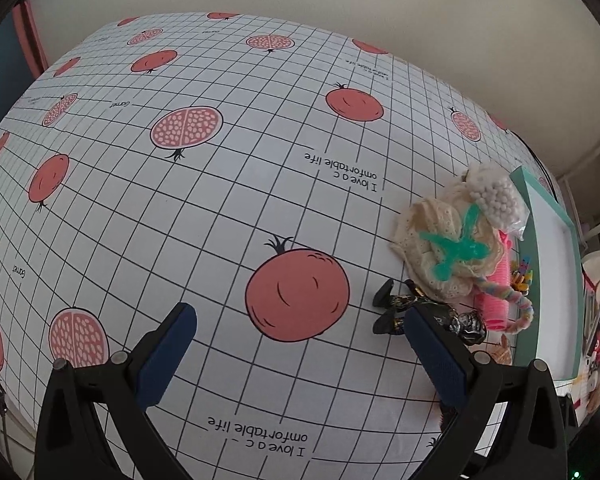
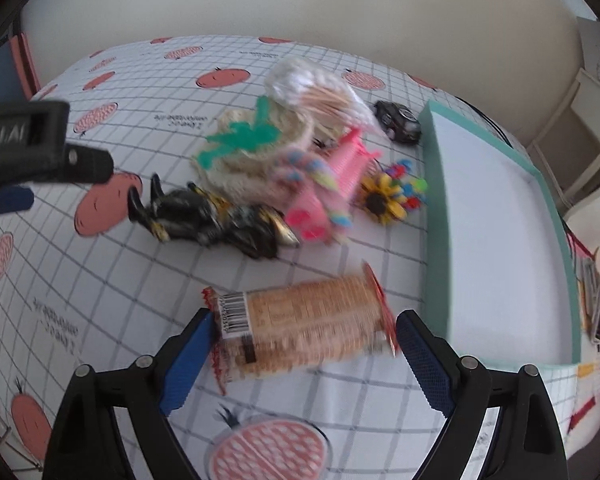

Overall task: Organize objects
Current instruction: 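Position the right gripper over the biscuit packet while the left approaches the action figure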

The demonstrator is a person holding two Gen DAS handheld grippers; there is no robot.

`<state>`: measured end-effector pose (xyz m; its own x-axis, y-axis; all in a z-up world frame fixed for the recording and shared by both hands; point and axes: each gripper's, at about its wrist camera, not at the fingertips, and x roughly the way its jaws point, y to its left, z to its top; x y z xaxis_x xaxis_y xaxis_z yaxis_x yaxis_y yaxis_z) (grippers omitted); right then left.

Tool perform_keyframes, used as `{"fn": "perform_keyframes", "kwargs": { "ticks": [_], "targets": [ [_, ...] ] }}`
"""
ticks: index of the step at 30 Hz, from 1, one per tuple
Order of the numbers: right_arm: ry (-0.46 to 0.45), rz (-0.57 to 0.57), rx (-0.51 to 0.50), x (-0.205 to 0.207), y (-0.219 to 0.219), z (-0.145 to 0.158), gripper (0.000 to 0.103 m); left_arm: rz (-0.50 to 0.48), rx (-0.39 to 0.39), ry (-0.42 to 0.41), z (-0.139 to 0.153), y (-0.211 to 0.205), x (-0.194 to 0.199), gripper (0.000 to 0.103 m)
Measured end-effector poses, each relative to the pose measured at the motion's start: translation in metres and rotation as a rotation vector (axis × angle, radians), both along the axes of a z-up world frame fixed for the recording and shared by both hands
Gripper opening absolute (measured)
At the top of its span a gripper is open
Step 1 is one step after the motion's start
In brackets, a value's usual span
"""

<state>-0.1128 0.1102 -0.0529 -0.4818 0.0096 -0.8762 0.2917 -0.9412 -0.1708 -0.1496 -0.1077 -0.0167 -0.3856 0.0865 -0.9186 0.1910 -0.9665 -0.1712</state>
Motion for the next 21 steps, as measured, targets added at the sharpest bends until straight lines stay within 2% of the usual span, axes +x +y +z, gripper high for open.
{"fn": "perform_keyframes", "kwargs": {
  "ticks": [5,10,14,18,21],
  "targets": [
    [-0.046,-0.047,0.006,0.008,0.025,0.002,0.093,-0.006,0.008,0.005,0.003,0.003,0.0,0.103],
    [-0.089,-0.126,-0.076,0.007,0.048,0.011,0.093,-0.032,0.001,0.008,0.004,0.009,-0.001,0.103],
    [-0.114,-0.168,-0.233,0.003,0.056,0.02,0.093,-0.045,-0.02,0.012,0.005,0.014,-0.002,0.103],
    [-0.14,-0.201,-0.284,-0.008,0.051,0.013,0.093,-0.085,-0.011,0.031,0.01,0.022,-0.003,0.103],
    [-0.128,-0.213,-0.256,-0.015,0.044,0.01,0.093,-0.145,-0.059,0.044,0.016,0.035,-0.005,0.103]
  ]
}}
